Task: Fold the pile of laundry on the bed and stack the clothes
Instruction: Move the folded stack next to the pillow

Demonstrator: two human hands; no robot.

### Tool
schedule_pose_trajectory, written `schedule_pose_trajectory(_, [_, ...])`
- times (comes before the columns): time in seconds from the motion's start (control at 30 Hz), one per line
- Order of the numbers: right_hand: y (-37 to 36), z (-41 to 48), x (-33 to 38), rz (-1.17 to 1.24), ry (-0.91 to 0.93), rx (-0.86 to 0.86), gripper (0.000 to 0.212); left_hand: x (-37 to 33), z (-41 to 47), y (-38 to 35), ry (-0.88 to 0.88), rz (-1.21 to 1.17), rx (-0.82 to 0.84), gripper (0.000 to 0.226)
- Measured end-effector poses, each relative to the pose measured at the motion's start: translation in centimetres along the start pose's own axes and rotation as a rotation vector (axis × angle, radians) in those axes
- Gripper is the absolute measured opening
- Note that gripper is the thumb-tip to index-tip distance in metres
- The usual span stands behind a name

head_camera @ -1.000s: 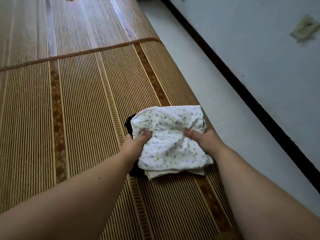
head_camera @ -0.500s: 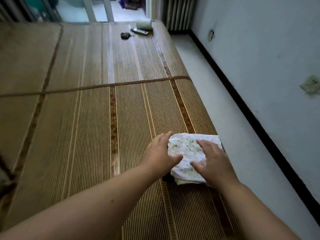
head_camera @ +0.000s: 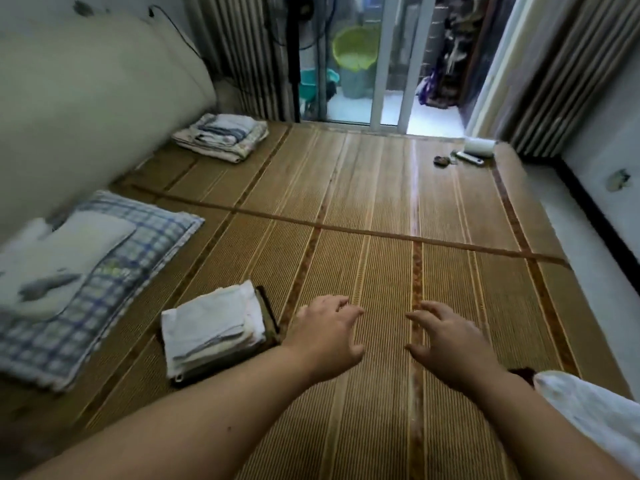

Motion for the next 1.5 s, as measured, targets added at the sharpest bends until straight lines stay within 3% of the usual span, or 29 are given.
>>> schedule_pose_trajectory(0.27, [-7.1,7.8,22.7,-0.019,0.111,0.197,0.055,23.7,-4.4,2.9,0.134,-0.044,0.146,0.050])
schedule_pose_trajectory(0.47, [-13.6,14.9,31.3,-0.048,0.140,0.296,0.055,37.1,-4.2,-0.1,0.220,-0.012,0.251,0.059])
schedule_pose_trajectory(0.57, [-18.1,18.6,31.7,0.001,0.038,0.363,0.063,41.6,-3.0,-3.2,0.276,-0.025,0.262,0.061])
schedule_pose_trajectory(0.7, [-23.8,23.7,31.0,0.293,-0.179,0.356,0.085,47.9,-1.2,-9.5,0.471,-0.145,0.269,0.075])
schedule_pose_trajectory(0.83, [-30.2,28.3,29.0,0.504,-0.417,0.367,0.112,54.4,-0.4,-15.9,0.811,-0.557,0.152,0.107])
schedule_pose_trajectory(0.93, [-34.4,30.5,27.1,0.639,-0.502,0.447,0.135,56.7,-0.2,-19.6,0.954,-0.897,0.081,0.133])
schedule_pose_trajectory(1.0, [-36.4,31.4,26.2,0.704,-0.522,0.531,0.149,57.5,0.1,-21.3,1.006,-0.997,0.045,0.150])
schedule_pose_trajectory(1.07, [-37.8,32.0,25.5,0.703,-0.520,0.574,0.162,57.9,0.3,-22.1,1.080,-1.014,0.008,0.154])
schedule_pose_trajectory(1.13, [-38.9,32.6,25.1,0.700,-0.497,0.566,0.162,58.1,0.2,-22.8,1.181,-1.038,-0.030,0.151])
schedule_pose_trajectory(1.27, [-40.1,33.0,24.7,0.757,-0.475,0.559,0.152,58.2,-1.4,-24.2,1.361,-1.136,-0.156,0.168])
schedule_pose_trajectory(1.37, [-40.3,32.7,25.2,0.720,-0.410,0.626,0.126,58.0,-1.9,-25.6,1.325,-1.404,-0.198,0.146])
schedule_pose_trajectory(1.5, [-39.9,32.4,26.0,0.766,-0.295,0.659,0.097,56.9,-0.6,-24.2,1.110,-1.537,-0.144,0.076])
Point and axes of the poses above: each hand's wrist, its own z-axis towards the middle knuckle, its own y-axis out of the back of the hand, x = y × z, the point moved 7 cm from there along z, towards the middle knuckle, and after that the axes turned 1 degree about -y, right-handed, at the moved point
